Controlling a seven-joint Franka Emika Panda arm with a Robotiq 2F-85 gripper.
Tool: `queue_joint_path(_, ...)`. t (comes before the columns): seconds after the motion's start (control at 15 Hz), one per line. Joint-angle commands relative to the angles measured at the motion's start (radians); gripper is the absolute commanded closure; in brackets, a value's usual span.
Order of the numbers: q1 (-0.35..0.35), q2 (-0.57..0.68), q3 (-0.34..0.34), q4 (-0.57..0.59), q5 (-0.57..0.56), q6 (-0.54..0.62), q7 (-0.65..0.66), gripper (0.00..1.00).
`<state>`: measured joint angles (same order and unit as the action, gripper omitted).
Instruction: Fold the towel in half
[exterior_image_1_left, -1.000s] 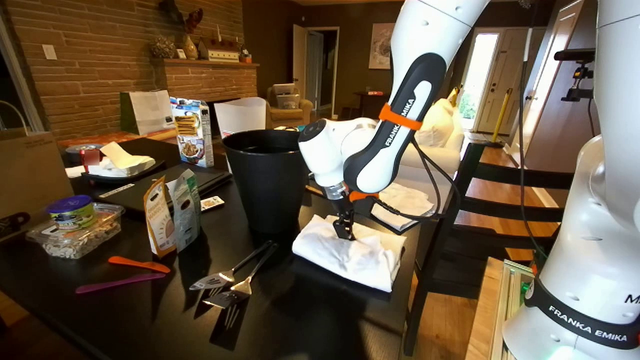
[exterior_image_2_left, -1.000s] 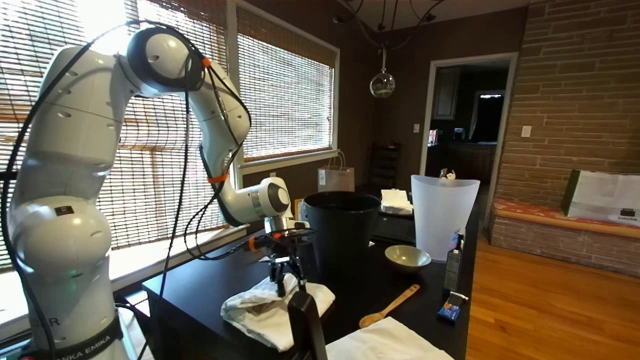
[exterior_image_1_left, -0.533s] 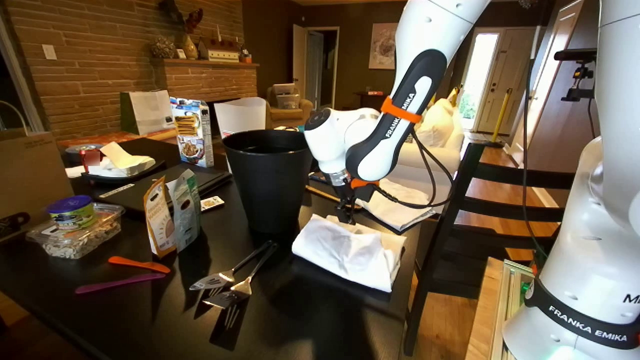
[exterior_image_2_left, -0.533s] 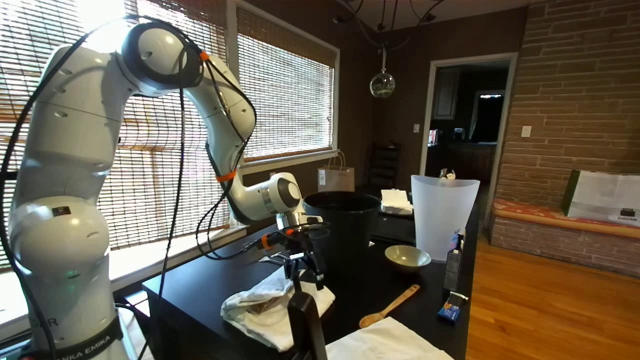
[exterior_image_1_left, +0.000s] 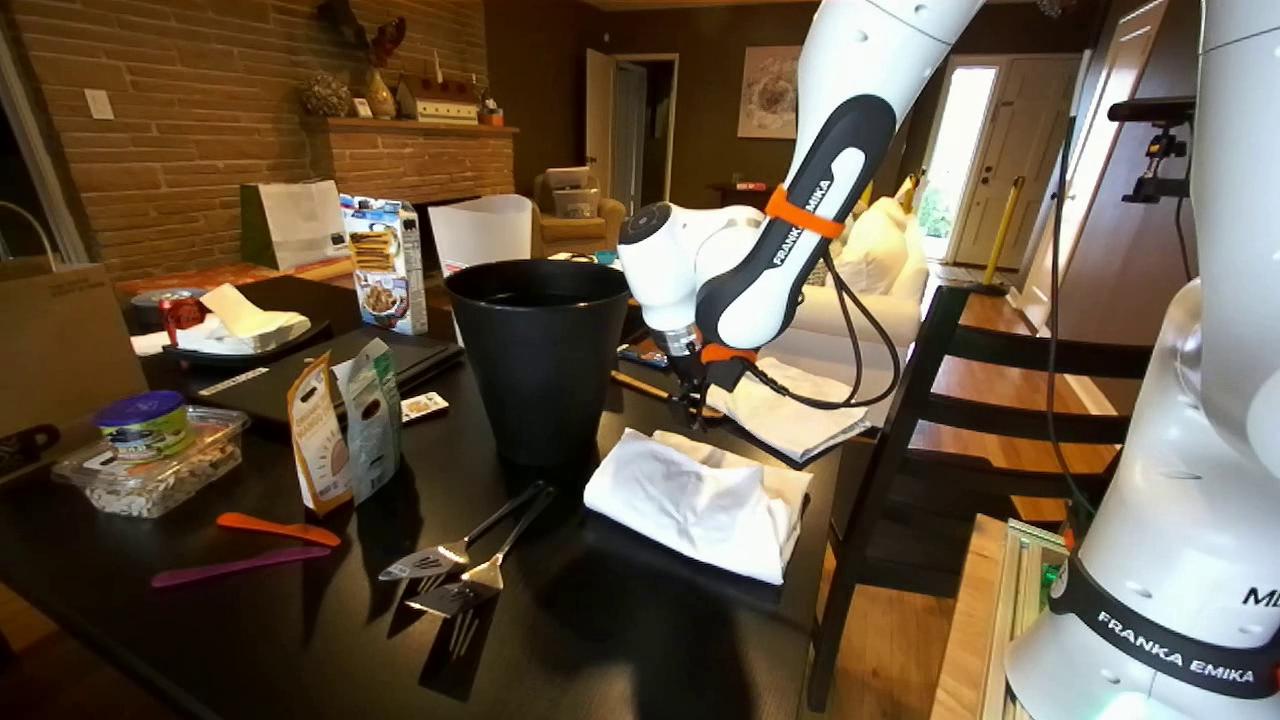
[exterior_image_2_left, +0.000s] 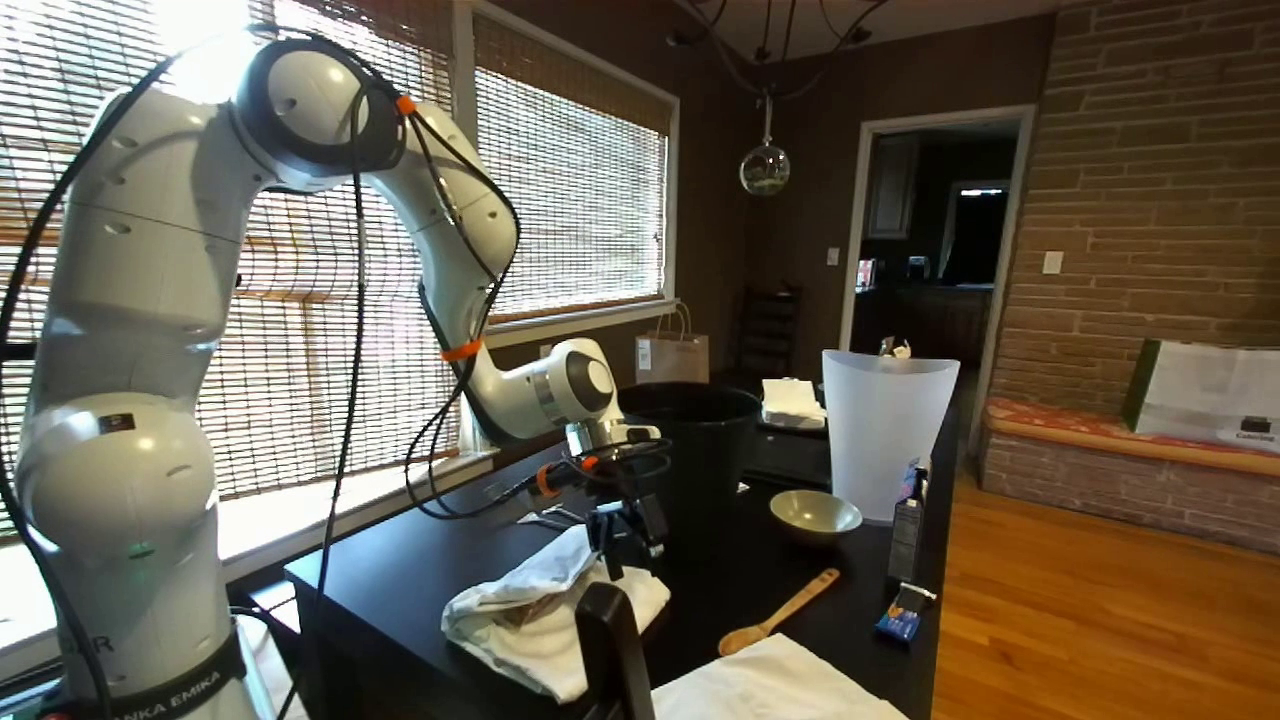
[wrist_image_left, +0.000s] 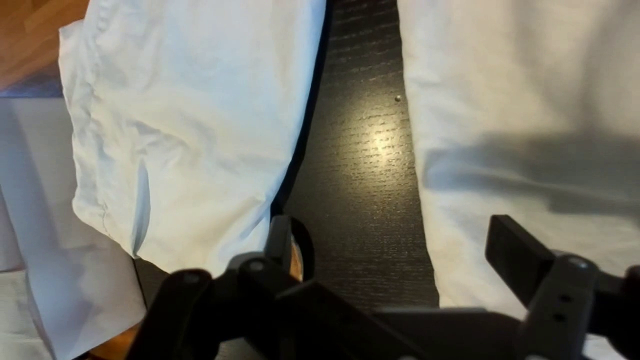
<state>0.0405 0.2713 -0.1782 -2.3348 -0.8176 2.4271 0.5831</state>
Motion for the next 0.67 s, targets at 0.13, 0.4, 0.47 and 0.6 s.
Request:
queue_joint_path(0.13,-0.013,-0.001,0.013,0.001,-0.002,-0.004,0.003,0.00)
queue_joint_path(0.4,-0.032,0.054,0.017,0.059,0.102,0.006,0.012,0.00)
queue_joint_path(0.47,-0.037,0.062,0.016,0.065,0.128,0.011,0.009,0.00)
queue_joint_path(0.6,-0.043,0.082,0.007,0.088,0.182,0.007,0.010,0.00)
